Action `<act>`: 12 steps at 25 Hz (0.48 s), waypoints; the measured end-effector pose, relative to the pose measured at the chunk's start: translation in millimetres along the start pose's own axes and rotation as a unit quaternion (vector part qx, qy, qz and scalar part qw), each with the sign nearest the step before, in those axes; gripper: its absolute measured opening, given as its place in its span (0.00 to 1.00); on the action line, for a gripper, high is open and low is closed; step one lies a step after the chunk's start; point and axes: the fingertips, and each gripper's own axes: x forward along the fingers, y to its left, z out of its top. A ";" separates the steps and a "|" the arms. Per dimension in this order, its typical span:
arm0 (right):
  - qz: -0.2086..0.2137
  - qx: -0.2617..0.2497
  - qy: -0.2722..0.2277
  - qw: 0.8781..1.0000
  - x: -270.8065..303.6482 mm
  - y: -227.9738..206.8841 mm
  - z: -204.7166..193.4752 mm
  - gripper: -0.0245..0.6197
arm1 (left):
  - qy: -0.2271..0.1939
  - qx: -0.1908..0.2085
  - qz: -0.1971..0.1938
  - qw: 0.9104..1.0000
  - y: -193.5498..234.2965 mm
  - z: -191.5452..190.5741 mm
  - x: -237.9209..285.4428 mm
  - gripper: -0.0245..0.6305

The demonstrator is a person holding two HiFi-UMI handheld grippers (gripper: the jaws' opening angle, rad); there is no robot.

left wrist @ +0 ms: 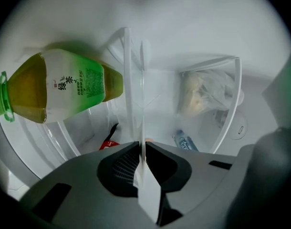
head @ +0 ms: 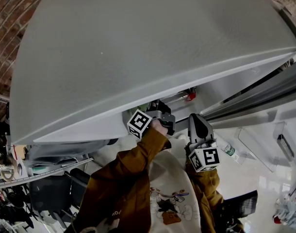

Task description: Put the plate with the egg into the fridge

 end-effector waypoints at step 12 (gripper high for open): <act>0.001 0.004 -0.001 1.000 -0.6 0.7 -1.0 0.05 | 0.008 0.006 -0.010 1.000 -3.6 -2.1 -0.8 0.19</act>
